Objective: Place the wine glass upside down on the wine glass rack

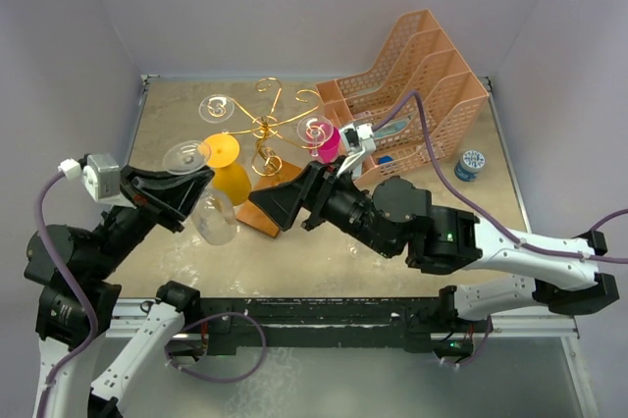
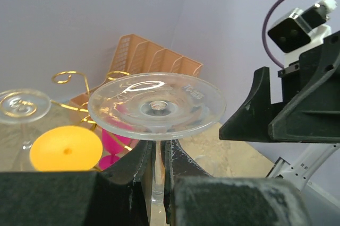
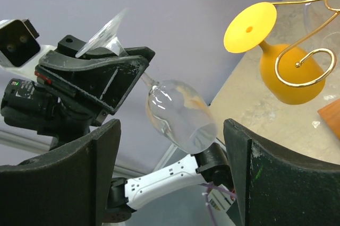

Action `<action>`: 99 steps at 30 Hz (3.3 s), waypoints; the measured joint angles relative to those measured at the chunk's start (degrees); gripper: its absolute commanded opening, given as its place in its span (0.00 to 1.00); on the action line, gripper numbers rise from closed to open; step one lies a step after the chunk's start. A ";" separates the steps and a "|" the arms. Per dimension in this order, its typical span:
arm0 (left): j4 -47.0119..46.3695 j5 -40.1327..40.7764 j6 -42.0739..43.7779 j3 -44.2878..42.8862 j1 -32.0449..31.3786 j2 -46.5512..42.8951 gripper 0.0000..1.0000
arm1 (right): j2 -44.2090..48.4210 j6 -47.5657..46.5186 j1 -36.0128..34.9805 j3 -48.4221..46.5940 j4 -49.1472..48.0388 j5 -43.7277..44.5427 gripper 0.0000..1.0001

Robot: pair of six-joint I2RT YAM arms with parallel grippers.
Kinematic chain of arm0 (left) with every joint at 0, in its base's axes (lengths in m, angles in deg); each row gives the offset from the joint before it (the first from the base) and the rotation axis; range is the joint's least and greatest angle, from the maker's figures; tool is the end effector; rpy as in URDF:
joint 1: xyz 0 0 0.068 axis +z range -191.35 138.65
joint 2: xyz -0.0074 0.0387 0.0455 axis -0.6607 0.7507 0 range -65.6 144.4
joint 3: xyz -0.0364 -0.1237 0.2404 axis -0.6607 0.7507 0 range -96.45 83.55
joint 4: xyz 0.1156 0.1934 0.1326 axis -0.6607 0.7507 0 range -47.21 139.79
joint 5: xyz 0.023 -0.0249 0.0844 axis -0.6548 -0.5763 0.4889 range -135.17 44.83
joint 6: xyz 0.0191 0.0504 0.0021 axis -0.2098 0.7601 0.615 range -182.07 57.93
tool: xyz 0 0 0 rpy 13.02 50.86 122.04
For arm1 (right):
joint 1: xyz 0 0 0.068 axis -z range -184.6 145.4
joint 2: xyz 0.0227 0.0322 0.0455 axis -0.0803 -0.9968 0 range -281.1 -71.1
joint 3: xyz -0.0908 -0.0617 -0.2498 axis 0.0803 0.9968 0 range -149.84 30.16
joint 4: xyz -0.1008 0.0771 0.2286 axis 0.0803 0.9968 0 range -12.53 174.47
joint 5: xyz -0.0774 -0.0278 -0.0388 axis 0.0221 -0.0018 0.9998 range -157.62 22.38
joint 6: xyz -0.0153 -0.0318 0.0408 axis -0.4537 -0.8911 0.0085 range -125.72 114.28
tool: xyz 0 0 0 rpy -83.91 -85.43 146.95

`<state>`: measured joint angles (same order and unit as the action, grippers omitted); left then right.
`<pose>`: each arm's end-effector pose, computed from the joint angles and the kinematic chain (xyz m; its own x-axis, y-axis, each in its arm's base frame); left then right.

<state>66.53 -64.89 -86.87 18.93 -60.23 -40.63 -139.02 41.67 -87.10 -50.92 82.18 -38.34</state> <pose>0.0287 -0.0225 0.4570 -0.0212 -0.4099 -0.9119 0.6639 0.6762 -0.3194 0.0499 0.2453 0.4878 -0.5769 0.5355 -0.6168 -0.5568 0.2947 0.7766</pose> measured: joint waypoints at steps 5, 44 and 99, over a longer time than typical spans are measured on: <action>-6.71 -5.97 0.57 0.90 0.00 2.86 0.00 | -0.37 3.80 0.35 -1.20 1.01 0.66 0.72; -18.80 -28.55 9.62 5.11 0.00 8.98 0.00 | -8.52 21.03 2.58 -14.58 8.39 5.29 0.25; -0.15 0.70 -22.69 1.07 0.00 2.82 0.48 | -0.68 33.35 18.14 4.83 5.79 10.88 0.00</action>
<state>66.38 -64.19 -109.56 20.00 -60.23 -37.81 -139.70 75.03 -68.96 -46.09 87.97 -27.46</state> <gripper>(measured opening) 0.485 0.012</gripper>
